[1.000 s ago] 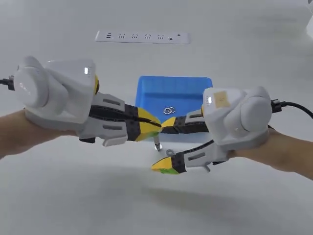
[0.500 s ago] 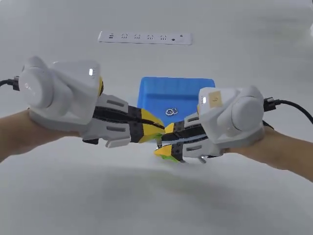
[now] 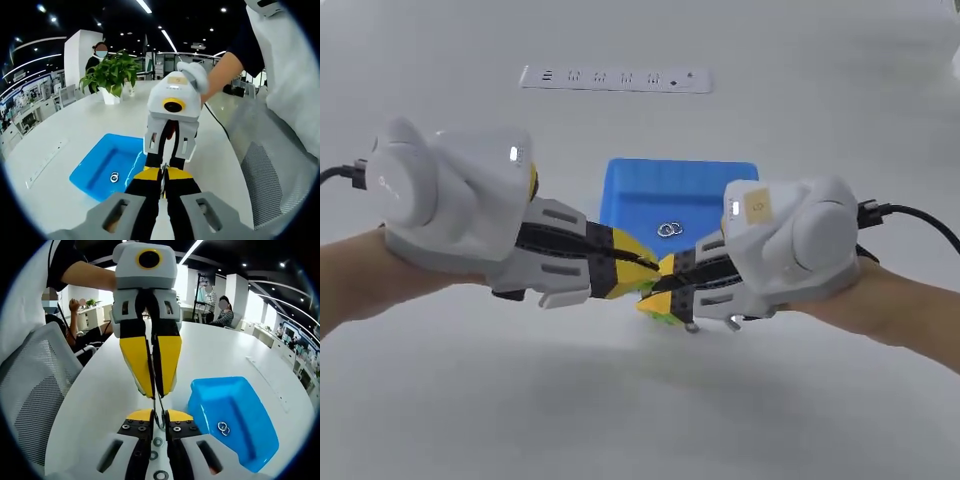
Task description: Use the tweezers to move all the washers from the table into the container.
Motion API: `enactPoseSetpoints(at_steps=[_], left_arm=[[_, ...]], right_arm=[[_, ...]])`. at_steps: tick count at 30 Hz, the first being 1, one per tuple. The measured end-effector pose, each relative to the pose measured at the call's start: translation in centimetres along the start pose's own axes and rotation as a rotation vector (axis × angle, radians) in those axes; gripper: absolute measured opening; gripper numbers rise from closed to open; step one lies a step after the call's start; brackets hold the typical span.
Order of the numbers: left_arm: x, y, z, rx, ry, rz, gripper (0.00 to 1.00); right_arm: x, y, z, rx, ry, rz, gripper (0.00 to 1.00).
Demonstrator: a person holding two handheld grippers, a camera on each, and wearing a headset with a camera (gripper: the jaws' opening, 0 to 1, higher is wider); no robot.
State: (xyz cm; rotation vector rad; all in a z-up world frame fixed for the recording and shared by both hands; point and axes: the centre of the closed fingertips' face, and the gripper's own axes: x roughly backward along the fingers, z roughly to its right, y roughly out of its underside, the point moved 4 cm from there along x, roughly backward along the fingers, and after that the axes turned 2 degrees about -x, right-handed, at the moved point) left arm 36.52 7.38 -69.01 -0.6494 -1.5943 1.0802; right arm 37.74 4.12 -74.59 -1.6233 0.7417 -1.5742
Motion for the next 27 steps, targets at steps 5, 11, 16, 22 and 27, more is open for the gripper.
enactPoseSetpoints(at_steps=[5,11,16,22,27], left_arm=[[0.1,0.1,-0.2,0.012,-0.024,-0.017,0.07],[0.4,0.0,0.3,0.033,-0.035,-0.032,0.22],[1.0,-0.1,0.4,0.039,-0.065,-0.037,0.27],[1.7,-0.6,1.1,0.08,-0.093,-0.003,0.29],[2.4,-0.7,1.6,0.115,-0.143,0.042,0.42]], right_arm=[[0.0,0.0,0.1,-0.001,0.01,0.006,0.09],[0.1,0.1,0.1,-0.015,0.024,0.014,0.09],[0.3,-0.2,-0.3,-0.007,0.024,0.016,0.09],[1.0,-0.9,-0.7,-0.004,0.025,0.03,0.09],[1.9,-1.4,-0.8,-0.011,0.039,0.039,0.09]])
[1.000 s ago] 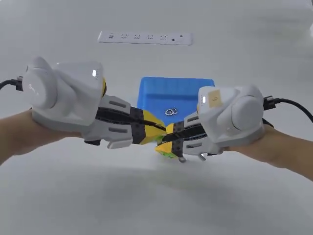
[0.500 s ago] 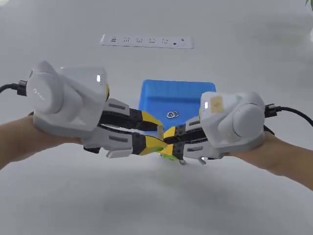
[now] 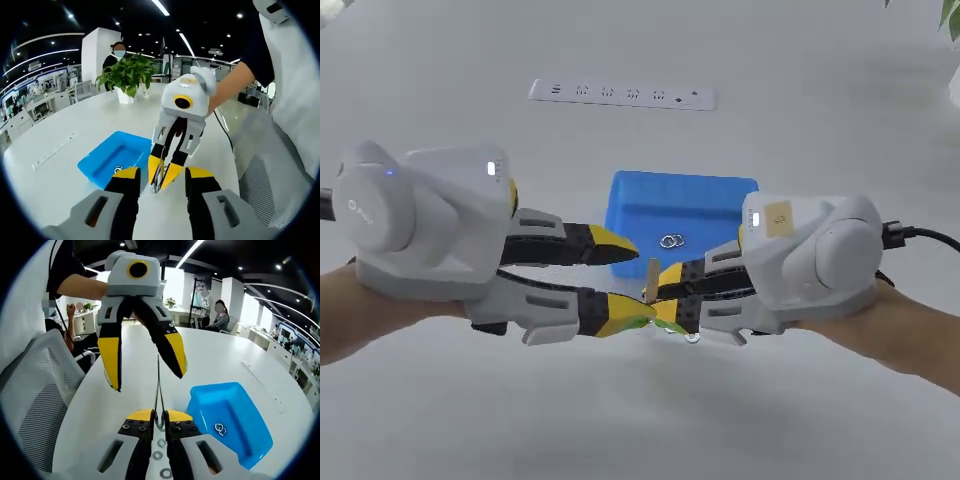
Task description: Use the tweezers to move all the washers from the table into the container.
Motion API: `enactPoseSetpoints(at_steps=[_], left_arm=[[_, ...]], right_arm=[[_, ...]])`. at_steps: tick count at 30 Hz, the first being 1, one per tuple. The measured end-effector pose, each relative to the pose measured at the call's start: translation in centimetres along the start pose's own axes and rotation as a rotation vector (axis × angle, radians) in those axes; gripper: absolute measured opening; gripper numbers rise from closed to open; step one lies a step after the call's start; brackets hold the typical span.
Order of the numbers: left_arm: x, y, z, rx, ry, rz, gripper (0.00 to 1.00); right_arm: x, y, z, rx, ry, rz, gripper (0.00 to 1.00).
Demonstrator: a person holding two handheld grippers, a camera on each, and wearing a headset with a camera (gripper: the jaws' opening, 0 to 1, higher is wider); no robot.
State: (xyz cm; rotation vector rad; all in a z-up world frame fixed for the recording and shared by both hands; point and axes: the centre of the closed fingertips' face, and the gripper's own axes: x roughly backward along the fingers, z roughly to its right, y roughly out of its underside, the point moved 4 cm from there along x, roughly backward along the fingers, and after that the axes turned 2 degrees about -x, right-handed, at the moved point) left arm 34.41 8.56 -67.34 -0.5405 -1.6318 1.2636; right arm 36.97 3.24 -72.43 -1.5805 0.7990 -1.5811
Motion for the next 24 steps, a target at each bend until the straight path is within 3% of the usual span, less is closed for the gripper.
enactPoseSetpoints(at_steps=[11,14,16,18,24], left_arm=[[2.2,0.8,0.7,0.028,-0.113,0.022,0.74],[2.8,1.2,0.6,-0.003,-0.146,0.024,0.74],[3.3,1.3,0.2,0.05,-0.172,0.045,0.76],[3.7,1.1,0.0,0.062,-0.185,0.066,0.8],[4.3,1.0,-0.3,0.062,-0.208,0.078,0.87]], right_arm=[[3.2,-2.1,0.3,-0.002,0.047,0.043,0.09],[4.5,-3.8,0.7,0.029,0.065,0.074,0.09],[5.2,-4.8,0.9,0.049,0.075,0.087,0.09],[5.6,-5.4,1.2,0.064,0.078,0.095,0.09],[6.3,-6.2,2.7,0.086,0.102,0.087,0.09]])
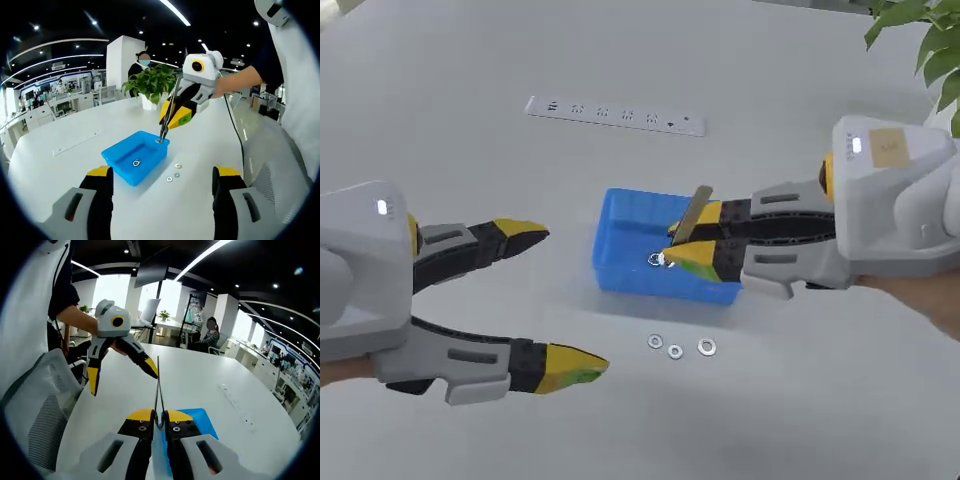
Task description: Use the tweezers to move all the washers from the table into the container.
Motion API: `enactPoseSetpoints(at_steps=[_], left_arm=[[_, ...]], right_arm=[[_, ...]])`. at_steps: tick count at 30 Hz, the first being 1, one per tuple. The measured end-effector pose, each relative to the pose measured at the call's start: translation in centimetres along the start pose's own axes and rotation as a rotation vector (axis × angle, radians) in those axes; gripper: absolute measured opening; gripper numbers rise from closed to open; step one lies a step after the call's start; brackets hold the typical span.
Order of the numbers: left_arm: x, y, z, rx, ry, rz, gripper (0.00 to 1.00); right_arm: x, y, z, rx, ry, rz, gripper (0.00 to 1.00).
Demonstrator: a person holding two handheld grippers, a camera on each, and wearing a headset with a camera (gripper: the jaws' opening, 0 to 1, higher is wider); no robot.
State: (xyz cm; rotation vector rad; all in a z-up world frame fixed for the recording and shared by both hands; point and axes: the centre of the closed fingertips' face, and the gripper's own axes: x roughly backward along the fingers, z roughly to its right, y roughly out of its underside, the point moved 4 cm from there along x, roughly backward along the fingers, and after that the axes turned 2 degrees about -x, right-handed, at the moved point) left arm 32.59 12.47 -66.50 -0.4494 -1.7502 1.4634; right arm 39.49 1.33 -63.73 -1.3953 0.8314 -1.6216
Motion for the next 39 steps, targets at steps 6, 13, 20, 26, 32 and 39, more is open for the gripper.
enactPoseSetpoints(at_steps=[6,13,20,26,32,39], left_arm=[[0.1,-0.2,0.0,0.031,-0.011,0.022,0.99],[1.5,-0.4,-0.2,0.035,-0.043,0.03,0.99],[1.9,1.0,0.6,0.074,-0.041,0.006,0.99],[1.9,1.4,1.0,0.087,-0.047,-0.012,0.99],[2.2,1.2,1.1,0.101,-0.049,0.001,0.99],[2.1,1.4,1.5,0.11,-0.046,-0.003,0.99]], right_arm=[[0.2,0.3,3.5,0.024,0.082,-0.007,0.09],[-1.4,3.6,6.7,-0.017,0.107,-0.065,0.09],[-3.6,7.3,7.0,-0.088,0.098,-0.124,0.09],[-5.0,9.3,6.6,-0.134,0.088,-0.139,0.09],[-5.9,9.9,6.0,-0.146,0.069,-0.151,0.09],[-5.6,9.8,6.1,-0.146,0.076,-0.152,0.09]])
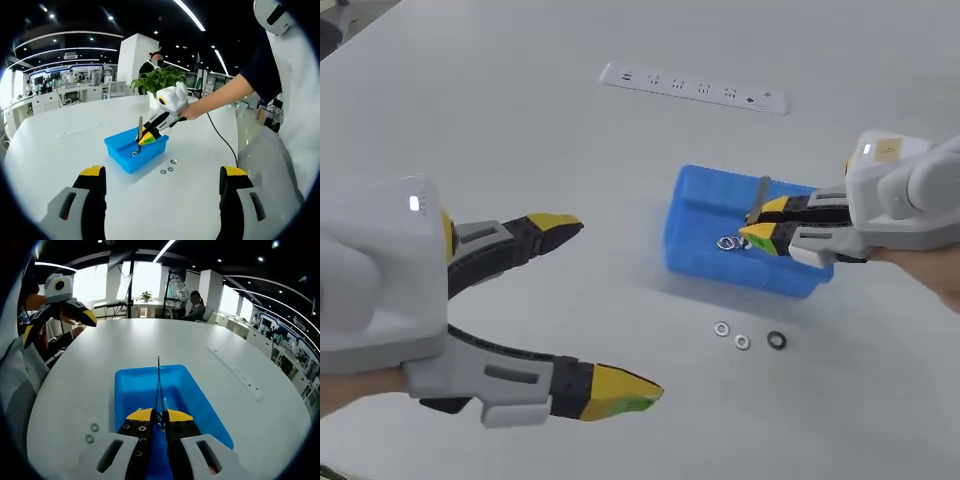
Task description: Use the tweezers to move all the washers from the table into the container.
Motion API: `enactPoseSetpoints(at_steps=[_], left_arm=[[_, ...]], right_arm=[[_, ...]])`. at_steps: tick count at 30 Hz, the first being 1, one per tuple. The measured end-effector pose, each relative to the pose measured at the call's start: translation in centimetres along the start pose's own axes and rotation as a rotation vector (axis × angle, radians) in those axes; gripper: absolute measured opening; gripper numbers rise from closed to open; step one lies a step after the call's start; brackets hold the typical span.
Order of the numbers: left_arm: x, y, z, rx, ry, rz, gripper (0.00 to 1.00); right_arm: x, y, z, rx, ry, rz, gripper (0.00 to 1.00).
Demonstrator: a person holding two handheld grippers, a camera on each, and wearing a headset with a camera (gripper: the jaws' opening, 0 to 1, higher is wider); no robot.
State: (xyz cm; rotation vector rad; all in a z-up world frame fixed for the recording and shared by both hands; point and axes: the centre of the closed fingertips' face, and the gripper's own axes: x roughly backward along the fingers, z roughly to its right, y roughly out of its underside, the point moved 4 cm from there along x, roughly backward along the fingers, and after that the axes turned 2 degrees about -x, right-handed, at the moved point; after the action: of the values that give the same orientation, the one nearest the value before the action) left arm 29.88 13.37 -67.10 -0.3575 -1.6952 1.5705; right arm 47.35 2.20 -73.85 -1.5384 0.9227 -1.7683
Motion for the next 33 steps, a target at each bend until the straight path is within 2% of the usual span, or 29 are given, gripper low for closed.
enactPoseSetpoints(at_steps=[9,15,22,25,28,33], left_arm=[[-0.3,-0.3,0.2,0.005,0.007,0.008,0.99],[-0.4,-0.4,0.4,0.004,0.011,0.008,0.99],[-0.6,-0.4,0.3,0.002,0.016,-0.007,0.99],[-0.9,-0.8,-0.2,0.009,0.016,0.01,0.99],[-1.6,-2.2,-1.2,0.019,0.02,0.056,0.98],[-3.8,-3.7,-2.5,-0.034,0.055,0.066,0.93]], right_arm=[[0.8,-0.2,0.0,-0.02,0.0,0.014,0.1],[1.1,-0.1,-0.1,-0.008,0.006,0.01,0.09],[1.2,-0.6,-0.3,0.002,0.0,0.018,0.08],[1.3,-0.9,-0.5,0.011,-0.006,0.018,0.08],[1.5,-1.4,-0.5,0.017,-0.005,0.022,0.08],[1.8,-1.7,-0.6,0.028,-0.005,0.018,0.08]])
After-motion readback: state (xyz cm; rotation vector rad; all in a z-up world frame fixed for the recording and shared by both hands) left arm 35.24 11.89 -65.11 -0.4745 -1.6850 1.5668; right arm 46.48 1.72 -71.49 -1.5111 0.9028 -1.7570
